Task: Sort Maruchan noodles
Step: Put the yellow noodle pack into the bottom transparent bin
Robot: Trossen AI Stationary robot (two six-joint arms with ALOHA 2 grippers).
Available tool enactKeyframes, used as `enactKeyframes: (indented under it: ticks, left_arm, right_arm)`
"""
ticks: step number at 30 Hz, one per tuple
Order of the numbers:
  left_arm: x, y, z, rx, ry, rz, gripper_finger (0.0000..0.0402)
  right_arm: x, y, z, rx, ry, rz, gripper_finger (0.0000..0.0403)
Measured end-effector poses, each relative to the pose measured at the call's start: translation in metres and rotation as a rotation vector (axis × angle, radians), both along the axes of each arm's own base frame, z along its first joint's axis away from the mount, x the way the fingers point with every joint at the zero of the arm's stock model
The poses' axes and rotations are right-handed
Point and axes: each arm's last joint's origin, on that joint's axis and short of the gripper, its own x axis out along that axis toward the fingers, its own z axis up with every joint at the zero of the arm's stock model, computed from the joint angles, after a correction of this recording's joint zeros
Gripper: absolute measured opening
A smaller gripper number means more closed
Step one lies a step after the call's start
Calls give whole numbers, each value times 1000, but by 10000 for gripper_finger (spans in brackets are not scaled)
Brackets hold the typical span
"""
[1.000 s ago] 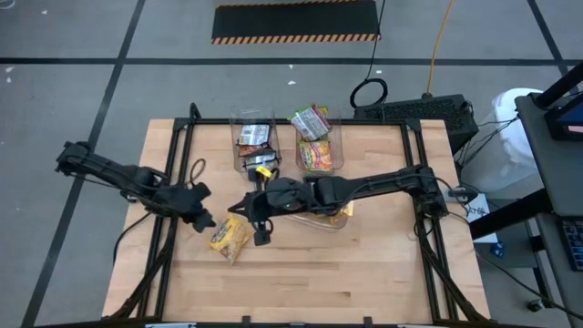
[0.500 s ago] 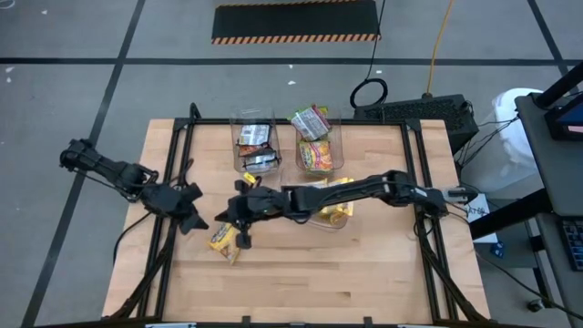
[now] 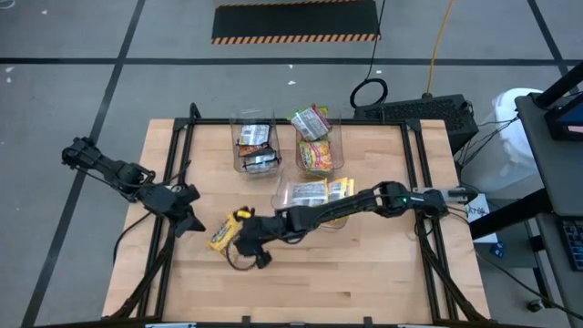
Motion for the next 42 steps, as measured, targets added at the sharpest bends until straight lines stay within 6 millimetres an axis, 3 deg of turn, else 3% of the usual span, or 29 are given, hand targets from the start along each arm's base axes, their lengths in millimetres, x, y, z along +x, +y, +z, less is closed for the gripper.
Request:
enactKeyframes:
  ticks: [8, 19, 26, 34, 42]
  left_arm:
    - [-1, 0, 1, -5, -5, -32, 26]
    - [-2, -1, 1, -28, 4, -40, 26]
    - [-2, -1, 1, -34, 6, -34, 26]
    - [-2, -1, 1, -36, 7, -33, 26]
    - [-1, -1, 1, -54, 16, -17, 26]
  right_arm:
    - [-5, 15, -8, -70, 39, 74, 9]
    - [-2, 8, -7, -21, 20, 27, 96]
    - [-5, 15, -36, -124, -134, 121, 115]
    - [-21, 24, -70, -354, -131, 288, 110]
    - [-24, 13, -83, -448, -192, 229, 110]
